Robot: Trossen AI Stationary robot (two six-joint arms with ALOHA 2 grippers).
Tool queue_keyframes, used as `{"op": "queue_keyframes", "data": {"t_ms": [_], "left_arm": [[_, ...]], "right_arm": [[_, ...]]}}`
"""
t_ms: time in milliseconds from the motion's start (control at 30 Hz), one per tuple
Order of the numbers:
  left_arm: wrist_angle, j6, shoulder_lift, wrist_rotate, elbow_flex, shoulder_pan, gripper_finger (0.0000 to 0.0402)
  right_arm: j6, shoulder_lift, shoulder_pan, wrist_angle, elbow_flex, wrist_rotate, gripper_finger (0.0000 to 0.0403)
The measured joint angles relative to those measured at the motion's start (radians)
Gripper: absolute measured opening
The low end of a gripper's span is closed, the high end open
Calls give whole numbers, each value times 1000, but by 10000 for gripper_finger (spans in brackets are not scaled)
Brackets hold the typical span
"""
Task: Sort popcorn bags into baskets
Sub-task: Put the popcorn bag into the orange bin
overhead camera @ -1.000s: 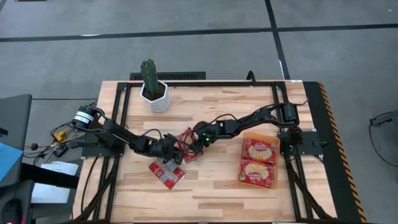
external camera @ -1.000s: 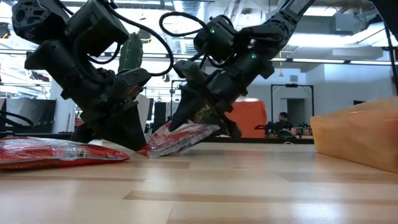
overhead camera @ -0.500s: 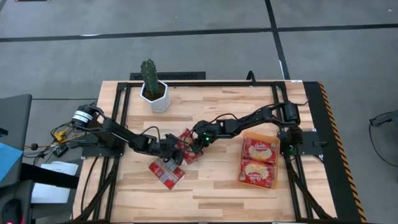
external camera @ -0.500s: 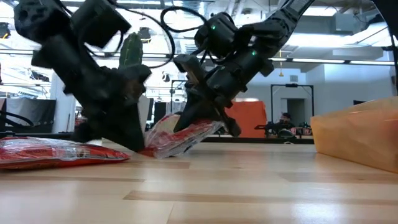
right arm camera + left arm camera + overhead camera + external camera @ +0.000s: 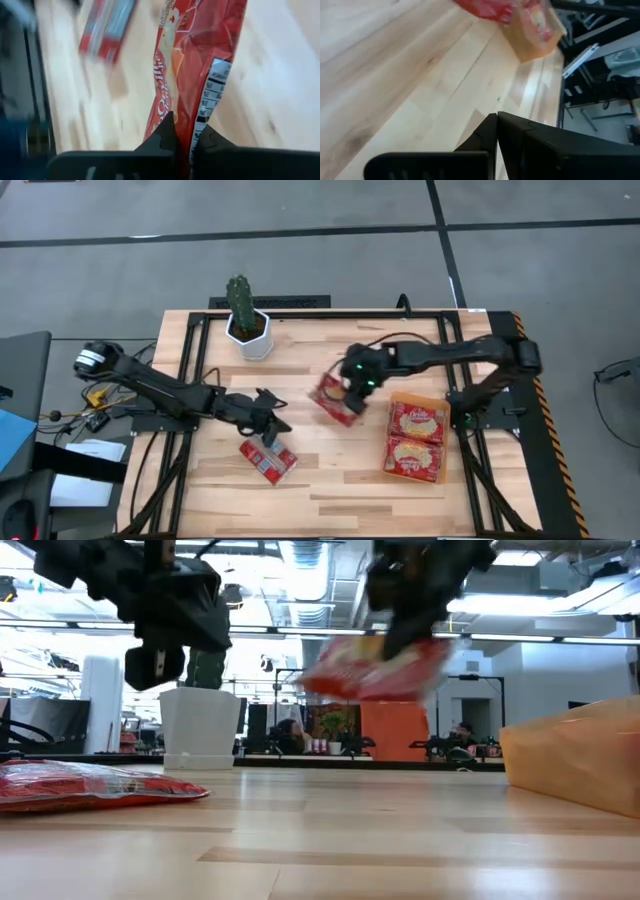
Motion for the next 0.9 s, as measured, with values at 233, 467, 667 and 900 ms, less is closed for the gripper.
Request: {"op": "queue_keyframes", "data": {"t_ms": [233,467,667,900], "left_arm": [[-60,22,-48,29,0,-22,0],[-141,20,-48,19,1,-71,0],[-149,4,-48,-1,1,-89,0],[-150,-10,-48,1,1,-89,0]], "right_arm": [[-108,-203,147,-350,-4,-11,25],[59,-311,362,-481,-107,43,38],[164,-351,485,-478,-193,46,36],[186,-355,555,-440,-261,-9,47]]}}
